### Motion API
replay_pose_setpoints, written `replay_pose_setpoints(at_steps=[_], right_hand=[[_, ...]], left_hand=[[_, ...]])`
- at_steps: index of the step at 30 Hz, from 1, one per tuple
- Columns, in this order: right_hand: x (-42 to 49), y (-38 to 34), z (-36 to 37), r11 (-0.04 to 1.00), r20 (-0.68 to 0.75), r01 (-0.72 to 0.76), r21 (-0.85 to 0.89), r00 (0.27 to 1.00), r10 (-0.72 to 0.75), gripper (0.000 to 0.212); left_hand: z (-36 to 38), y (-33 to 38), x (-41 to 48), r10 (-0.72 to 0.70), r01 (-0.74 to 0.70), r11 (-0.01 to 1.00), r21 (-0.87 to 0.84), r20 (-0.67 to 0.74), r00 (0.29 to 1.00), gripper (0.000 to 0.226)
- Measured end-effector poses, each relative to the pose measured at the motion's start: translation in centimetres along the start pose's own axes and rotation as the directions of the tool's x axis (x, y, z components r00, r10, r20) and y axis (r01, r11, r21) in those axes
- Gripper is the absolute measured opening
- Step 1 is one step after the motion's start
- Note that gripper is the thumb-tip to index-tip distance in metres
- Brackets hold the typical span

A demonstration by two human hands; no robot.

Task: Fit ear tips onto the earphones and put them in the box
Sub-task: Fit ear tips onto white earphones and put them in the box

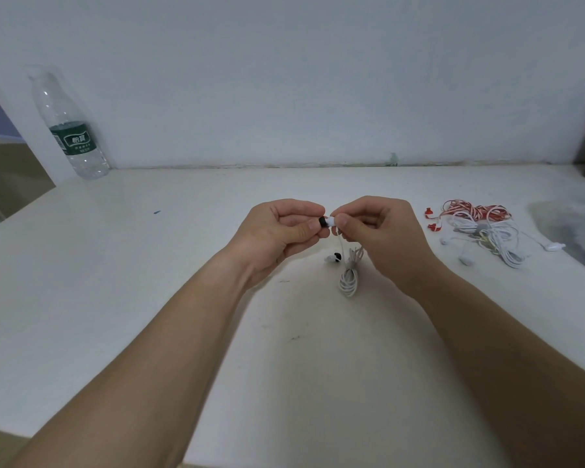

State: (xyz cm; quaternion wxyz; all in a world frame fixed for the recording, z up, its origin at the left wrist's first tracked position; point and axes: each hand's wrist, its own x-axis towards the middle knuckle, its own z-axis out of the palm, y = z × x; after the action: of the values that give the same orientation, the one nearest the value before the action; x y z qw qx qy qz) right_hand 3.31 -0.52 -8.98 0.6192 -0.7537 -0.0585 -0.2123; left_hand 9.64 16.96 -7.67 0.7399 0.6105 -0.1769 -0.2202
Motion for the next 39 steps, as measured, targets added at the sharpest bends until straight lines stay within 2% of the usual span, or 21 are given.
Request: replay_pose_setpoints(at_steps=[8, 17, 19, 23, 25, 30, 36, 39], right_hand=[[0.21, -0.11, -0.31, 0.997, 0.035, 0.045, -0.065, 0.998, -0.043, 0.017], [0.37, 0.32, -0.51, 0.964, 0.062, 0.094, -0.250, 0.995, -0.081, 0.017], [0.30, 0.24, -0.46, 0.964, 0.069, 0.103, -0.246, 0.994, -0.089, 0.018], [0.21, -0.06, -0.60, 0.989, 0.044, 0.112, -0.097, 0.993, -0.108, 0.017], [0.18, -0.07, -0.65, 0.991, 0.044, 0.103, -0.083, 0.994, -0.100, 0.014], [0.40, -0.03, -0.78, 0.981, 0.074, 0.114, -0.156, 0.992, -0.104, 0.019], [0.29, -0.02, -0.63, 0.919, 0.102, 0.169, -0.355, 0.985, -0.142, 0.012], [0.21, 0.12, -0.45, 0.952, 0.067, 0.142, -0.271, 0.990, -0.128, 0.013]], left_hand=[[0.06, -0.01, -0.05, -0.016, 0.016, 1.000, -0.009, -0.002, 1.000, 0.017], [0.08, -0.09, -0.08, -0.025, 0.025, 0.999, 0.027, -0.003, 1.000, 0.017], [0.04, -0.08, -0.06, -0.026, 0.026, 0.999, 0.024, 0.006, 1.000, 0.018], [0.05, 0.02, 0.00, -0.033, 0.034, 0.999, -0.027, 0.019, 0.999, 0.018], [0.07, 0.01, 0.00, -0.033, 0.033, 0.999, -0.033, 0.023, 0.999, 0.018], [0.12, -0.05, -0.04, -0.038, 0.039, 0.999, -0.027, 0.030, 0.999, 0.018], [0.05, -0.14, -0.05, -0.047, 0.046, 0.999, 0.010, 0.033, 0.998, 0.019], [0.03, -0.14, -0.03, -0.042, 0.043, 0.999, -0.014, 0.035, 0.998, 0.018]])
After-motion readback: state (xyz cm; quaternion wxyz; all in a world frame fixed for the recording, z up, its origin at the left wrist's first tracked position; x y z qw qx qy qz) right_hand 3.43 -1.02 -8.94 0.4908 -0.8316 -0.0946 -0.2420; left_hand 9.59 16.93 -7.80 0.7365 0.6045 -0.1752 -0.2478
